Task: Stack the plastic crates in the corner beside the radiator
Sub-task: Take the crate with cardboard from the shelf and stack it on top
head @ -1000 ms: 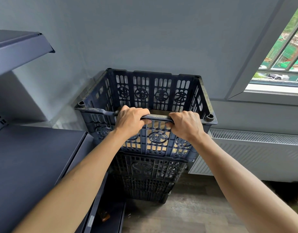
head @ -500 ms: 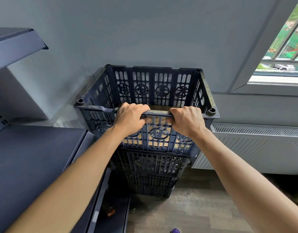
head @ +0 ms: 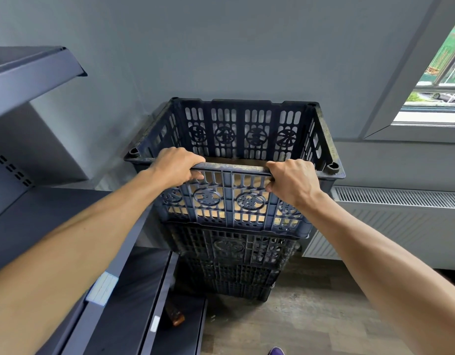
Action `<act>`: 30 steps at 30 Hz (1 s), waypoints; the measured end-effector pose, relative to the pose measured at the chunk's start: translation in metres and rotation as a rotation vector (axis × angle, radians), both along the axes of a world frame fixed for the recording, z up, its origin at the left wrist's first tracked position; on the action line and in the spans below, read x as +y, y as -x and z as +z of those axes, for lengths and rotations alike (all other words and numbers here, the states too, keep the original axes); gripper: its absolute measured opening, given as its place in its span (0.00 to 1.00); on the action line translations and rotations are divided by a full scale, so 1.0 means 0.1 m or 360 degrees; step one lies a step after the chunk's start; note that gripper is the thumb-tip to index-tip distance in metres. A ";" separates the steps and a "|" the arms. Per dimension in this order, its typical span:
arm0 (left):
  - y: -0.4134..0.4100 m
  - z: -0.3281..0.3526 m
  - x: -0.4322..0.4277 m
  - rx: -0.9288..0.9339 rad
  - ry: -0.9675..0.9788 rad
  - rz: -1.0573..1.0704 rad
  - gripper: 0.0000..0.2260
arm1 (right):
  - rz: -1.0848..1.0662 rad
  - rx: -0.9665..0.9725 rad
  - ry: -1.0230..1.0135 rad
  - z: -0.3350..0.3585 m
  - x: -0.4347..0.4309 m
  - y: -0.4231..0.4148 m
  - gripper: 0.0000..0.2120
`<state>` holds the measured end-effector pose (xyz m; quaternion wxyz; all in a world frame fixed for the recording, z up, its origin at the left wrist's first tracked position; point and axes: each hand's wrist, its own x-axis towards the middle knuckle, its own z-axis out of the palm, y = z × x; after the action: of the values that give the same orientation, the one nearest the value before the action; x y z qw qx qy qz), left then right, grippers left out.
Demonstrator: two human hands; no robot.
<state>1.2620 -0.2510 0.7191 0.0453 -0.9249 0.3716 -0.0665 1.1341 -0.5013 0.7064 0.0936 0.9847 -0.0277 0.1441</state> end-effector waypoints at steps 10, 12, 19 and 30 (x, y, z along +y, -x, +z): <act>0.09 -0.04 0.10 -0.0207 0.0059 -0.0010 0.13 | 0.0018 -0.0026 0.0036 0.00 0.08 0.08 0.10; 0.09 -0.04 0.11 -0.0207 0.0065 -0.0017 0.13 | 0.0019 -0.0023 0.0043 0.01 0.08 0.08 0.10; 0.09 -0.14 0.18 -0.0213 0.0106 0.0002 0.13 | 0.0044 -0.0010 0.0035 -0.06 0.13 0.07 0.10; 0.10 -0.21 0.20 -0.0150 0.0242 0.0019 0.13 | 0.0129 0.0034 0.0007 -0.06 0.06 0.10 0.15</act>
<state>1.2522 -0.2307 0.6985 -0.0072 -0.9237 0.3574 -0.1377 1.1239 -0.4956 0.7008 0.0900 0.9863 0.0135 0.1374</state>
